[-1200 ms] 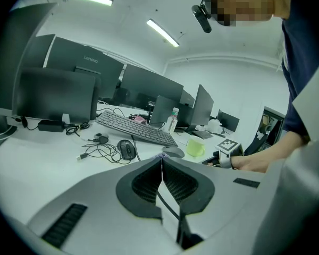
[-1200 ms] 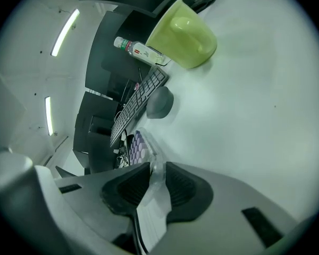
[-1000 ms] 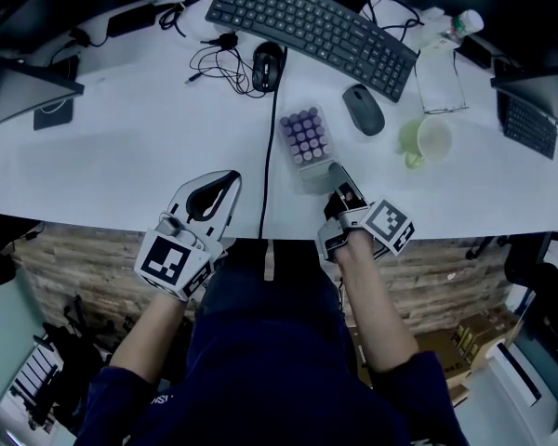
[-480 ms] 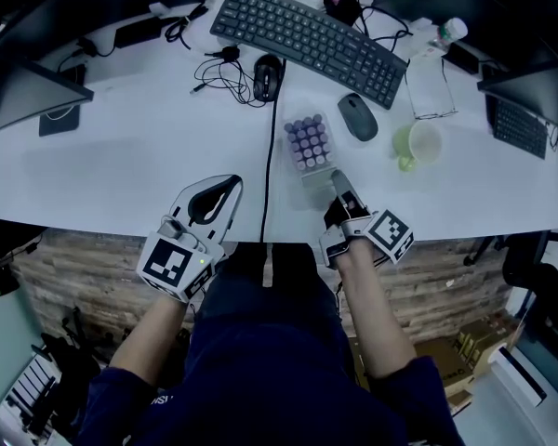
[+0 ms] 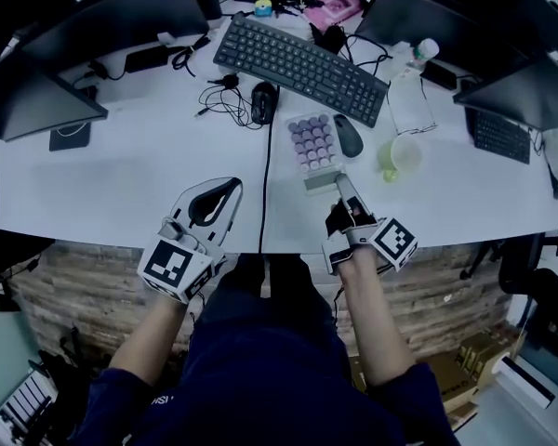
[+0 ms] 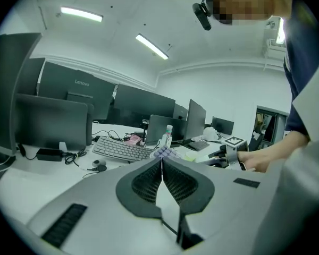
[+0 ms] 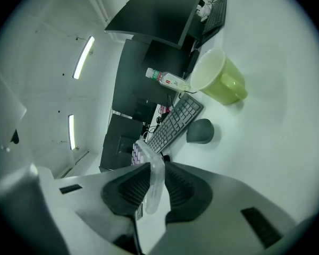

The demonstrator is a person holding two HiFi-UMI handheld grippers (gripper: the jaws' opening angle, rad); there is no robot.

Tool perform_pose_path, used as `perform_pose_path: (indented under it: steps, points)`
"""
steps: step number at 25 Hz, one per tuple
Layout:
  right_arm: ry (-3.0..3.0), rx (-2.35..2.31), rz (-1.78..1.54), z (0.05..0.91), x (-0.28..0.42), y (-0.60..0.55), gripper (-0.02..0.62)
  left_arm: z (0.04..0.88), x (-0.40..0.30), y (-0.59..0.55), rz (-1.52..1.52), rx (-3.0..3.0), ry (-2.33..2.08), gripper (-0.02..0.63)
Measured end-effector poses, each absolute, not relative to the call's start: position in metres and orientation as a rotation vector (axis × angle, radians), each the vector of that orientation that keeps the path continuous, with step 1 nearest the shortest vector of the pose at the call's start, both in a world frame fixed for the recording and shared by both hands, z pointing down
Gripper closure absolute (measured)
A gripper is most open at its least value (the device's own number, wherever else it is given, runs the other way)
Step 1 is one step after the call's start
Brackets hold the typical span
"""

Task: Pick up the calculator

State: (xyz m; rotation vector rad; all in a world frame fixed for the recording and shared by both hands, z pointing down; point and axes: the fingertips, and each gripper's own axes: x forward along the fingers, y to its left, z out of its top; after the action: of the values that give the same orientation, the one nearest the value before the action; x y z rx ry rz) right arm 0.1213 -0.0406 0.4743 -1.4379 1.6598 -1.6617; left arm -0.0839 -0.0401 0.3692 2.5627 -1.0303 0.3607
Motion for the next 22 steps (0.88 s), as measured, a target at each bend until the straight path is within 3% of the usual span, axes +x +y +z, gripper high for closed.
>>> perform_pose_path:
  steps: [22]
  points:
    - [1.725, -1.244, -1.369, 0.341, 0.133, -0.077, 0.512, 0.274, -0.073, -0.075, 0.223, 2.752, -1.077, 0.574]
